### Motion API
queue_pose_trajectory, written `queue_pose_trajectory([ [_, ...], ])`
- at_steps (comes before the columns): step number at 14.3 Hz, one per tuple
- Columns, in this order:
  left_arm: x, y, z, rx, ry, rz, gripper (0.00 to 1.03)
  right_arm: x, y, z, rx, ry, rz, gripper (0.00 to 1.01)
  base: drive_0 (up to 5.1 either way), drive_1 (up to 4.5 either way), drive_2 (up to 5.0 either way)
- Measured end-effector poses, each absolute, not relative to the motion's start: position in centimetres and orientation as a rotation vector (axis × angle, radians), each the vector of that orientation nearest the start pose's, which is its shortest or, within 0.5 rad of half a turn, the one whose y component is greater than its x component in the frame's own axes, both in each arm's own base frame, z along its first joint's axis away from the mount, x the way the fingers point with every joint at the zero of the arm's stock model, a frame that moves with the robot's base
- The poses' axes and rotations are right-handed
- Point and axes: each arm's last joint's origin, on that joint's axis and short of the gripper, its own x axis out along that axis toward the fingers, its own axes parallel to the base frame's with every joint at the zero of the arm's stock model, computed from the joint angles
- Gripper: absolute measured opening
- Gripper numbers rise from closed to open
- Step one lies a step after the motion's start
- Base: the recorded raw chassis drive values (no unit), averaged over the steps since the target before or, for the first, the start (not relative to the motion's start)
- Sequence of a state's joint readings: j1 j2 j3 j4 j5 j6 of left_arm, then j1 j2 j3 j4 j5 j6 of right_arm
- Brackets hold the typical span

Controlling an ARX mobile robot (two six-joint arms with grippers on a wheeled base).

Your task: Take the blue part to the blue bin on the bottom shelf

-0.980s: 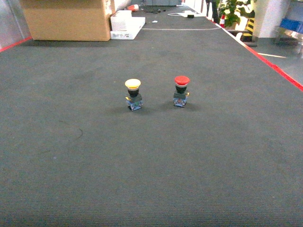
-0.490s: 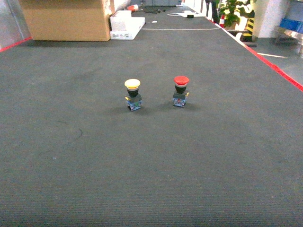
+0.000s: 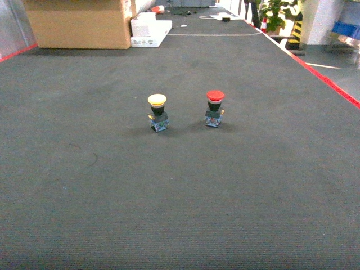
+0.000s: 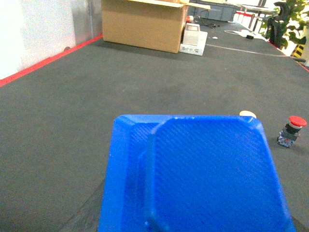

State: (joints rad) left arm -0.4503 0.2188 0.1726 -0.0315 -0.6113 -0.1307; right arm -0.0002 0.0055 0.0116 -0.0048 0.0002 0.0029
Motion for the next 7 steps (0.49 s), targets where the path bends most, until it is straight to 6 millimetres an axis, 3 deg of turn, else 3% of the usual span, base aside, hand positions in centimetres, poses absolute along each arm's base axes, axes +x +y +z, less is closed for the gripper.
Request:
queue_pose_trajectory([
  [2, 9.84, -2.91, 20.18, -0.088, 0.061, 0.165, 0.43, 9.73, 0.0, 16.65, 0.003, -0.001, 0.0, 0.98, 0.1, -4.23, 4.4],
  [5, 9.79, -2.88, 20.33, -0.094, 0.051, 0.165, 0.43, 9.73, 0.0, 16.65, 0.003, -0.001, 0.0, 0.98, 0.0, 0.0, 0.0],
  [7, 9.79, -2.85, 20.33, -0.093, 0.051, 0.173, 0.43, 9.73, 0.0, 16.64, 0.002, 0.0, 0.0, 0.98, -1.6, -1.6, -1.6],
])
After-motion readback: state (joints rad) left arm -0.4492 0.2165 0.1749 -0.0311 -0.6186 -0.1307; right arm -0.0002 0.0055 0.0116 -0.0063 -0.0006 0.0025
